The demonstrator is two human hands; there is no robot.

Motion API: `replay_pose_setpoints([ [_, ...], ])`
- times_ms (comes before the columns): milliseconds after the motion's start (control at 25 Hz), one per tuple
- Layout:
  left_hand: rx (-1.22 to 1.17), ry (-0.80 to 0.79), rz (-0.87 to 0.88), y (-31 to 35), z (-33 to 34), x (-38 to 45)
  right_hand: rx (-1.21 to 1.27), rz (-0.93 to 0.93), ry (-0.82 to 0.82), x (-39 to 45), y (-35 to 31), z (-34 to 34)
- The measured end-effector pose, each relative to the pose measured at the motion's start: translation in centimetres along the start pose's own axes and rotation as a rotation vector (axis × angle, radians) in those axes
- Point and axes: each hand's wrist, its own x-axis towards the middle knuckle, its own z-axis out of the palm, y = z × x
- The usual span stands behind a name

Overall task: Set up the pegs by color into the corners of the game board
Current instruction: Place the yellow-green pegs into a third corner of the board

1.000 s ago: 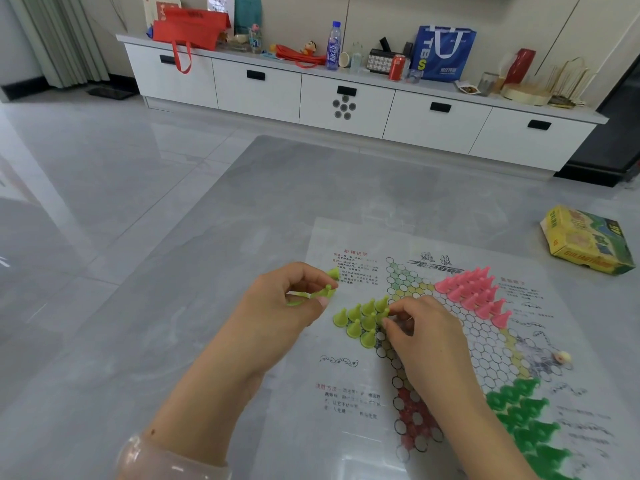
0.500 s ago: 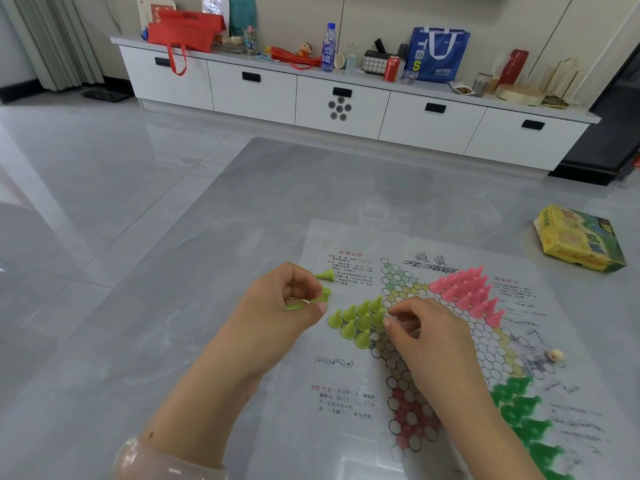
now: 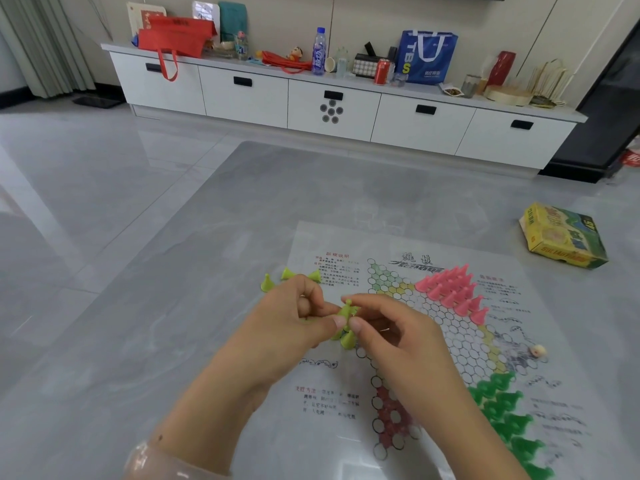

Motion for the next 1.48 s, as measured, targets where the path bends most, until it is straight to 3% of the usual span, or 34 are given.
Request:
replay_pose_setpoints([
  [200, 0.001, 0.029, -0.014, 0.0, 0.2, 0.3, -0.232, -0.163, 0.001, -0.3, -0.3, -0.3],
  [400, -0.034, 0.002, 0.013, 0.2, 0.6, 0.3, 0.100, 0.042, 0.092, -0.2, -0.6, -0.4],
  [800, 0.002, 0.033, 0.026, 0.3, 1.1, 0.7, 0.218, 0.089, 0.059, -0.1, -0.7, -0.1],
  [1000, 0.588, 0.329, 0.173, -0.7, 0.0, 2.0, 0.188, 0.164, 0.267, 0.5, 0.3, -1.4],
  [1160, 0.889, 0.244, 0.164, -2.0, 0.6, 2.3, 0.183, 0.190, 0.292, 0.7, 0.1, -1.6],
  [1280, 0.998, 0.227, 0.102, -2.5, 0.8, 2.5, 0.166, 0.204, 0.281, 0.7, 0.1, -1.5],
  [1480, 0.978, 0.291, 0.084, -2.7, 0.6, 2.7, 0.154, 0.217, 0.264, 0.6, 0.0, -1.5],
])
